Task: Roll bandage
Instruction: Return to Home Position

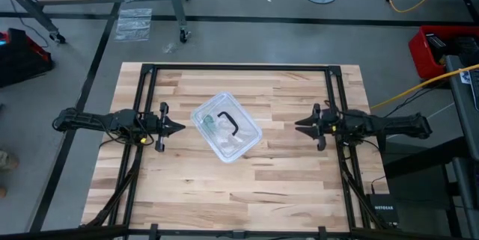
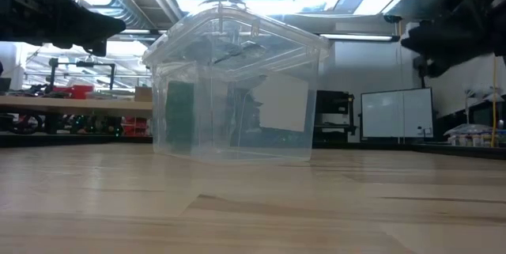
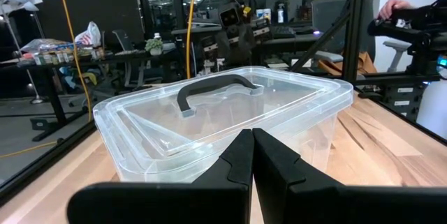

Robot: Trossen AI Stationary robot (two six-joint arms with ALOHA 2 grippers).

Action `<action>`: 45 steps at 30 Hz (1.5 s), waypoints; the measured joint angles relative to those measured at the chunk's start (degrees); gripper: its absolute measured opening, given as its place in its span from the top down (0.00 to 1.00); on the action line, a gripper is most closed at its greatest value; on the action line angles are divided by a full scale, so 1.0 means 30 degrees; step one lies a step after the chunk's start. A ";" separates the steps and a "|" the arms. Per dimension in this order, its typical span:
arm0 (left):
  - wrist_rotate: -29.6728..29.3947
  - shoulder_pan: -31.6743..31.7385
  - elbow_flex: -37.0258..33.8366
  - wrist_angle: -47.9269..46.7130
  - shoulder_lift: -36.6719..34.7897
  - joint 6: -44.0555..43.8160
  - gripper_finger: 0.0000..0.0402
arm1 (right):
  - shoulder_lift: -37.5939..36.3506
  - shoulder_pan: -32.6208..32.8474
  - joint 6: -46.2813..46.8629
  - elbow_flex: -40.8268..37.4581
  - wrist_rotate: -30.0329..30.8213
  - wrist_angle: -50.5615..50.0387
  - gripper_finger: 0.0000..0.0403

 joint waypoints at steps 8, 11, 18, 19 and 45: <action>0.0000 0.0000 0.0000 0.0000 0.0000 0.0000 1.00 | -0.1980 0.0000 0.0000 0.0003 -0.0007 0.0007 0.73; -0.0002 0.0000 0.0000 0.0000 0.0000 0.0000 1.00 | -0.2083 0.0000 0.0000 0.0029 -0.0007 0.0066 0.73; 0.0000 0.0000 0.0000 0.0000 0.0000 0.0000 1.00 | -0.2083 -0.0666 0.0000 0.0029 -0.0008 -0.0490 0.73; 0.0000 0.0000 0.0000 0.0000 0.0000 0.0000 1.00 | -0.2083 -0.0816 0.0000 0.0029 -0.0015 -0.0554 0.73; 0.0000 0.0000 0.0000 0.0000 0.0000 0.0000 1.00 | -0.2083 -0.1100 0.0000 0.0022 -0.0015 -0.0896 0.73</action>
